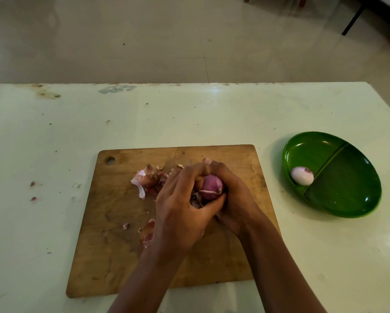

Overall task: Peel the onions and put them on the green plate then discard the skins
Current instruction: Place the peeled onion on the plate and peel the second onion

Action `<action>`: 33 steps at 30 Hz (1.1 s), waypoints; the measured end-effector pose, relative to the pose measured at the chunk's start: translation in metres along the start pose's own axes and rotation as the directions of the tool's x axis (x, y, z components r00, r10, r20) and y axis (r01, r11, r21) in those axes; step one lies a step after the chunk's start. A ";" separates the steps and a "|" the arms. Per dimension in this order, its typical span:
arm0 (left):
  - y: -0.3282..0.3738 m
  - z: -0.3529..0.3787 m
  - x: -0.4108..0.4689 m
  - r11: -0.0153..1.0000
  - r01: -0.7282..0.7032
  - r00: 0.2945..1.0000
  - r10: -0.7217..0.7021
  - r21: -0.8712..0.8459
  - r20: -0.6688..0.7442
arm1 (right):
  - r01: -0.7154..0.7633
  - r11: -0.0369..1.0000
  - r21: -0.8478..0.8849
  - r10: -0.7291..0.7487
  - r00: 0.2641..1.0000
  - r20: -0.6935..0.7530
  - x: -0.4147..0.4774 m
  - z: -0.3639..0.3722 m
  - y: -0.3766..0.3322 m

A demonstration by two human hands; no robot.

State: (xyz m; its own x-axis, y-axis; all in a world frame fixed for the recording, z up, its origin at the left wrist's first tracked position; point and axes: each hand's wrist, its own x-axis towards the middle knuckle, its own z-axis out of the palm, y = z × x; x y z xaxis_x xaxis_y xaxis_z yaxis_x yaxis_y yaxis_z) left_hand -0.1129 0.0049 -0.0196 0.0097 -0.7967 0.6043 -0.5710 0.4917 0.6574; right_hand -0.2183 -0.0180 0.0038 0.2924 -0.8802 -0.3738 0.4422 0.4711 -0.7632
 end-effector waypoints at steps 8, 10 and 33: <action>0.001 0.000 0.003 1.000 0.004 0.999 -0.004 0.002 -0.051 | -0.028 0.998 0.049 0.035 0.989 -0.146 0.000 -0.002 -0.002; 0.000 0.000 0.006 1.000 0.000 0.999 0.001 0.024 -0.036 | -0.029 0.998 0.054 0.037 0.988 -0.150 0.001 -0.002 -0.001; 0.000 -0.007 0.010 0.999 0.041 0.995 -0.039 -0.013 0.093 | 0.147 0.979 -0.138 -0.162 0.981 -0.103 0.009 -0.006 0.005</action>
State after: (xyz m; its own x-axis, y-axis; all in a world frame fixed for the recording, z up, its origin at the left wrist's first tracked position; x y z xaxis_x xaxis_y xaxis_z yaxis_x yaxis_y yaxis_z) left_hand -0.1070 -0.0008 -0.0100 -0.0440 -0.8445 0.5337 -0.5591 0.4635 0.6874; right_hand -0.2185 -0.0239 -0.0070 0.1281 -0.9460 -0.2978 0.3590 0.3242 -0.8752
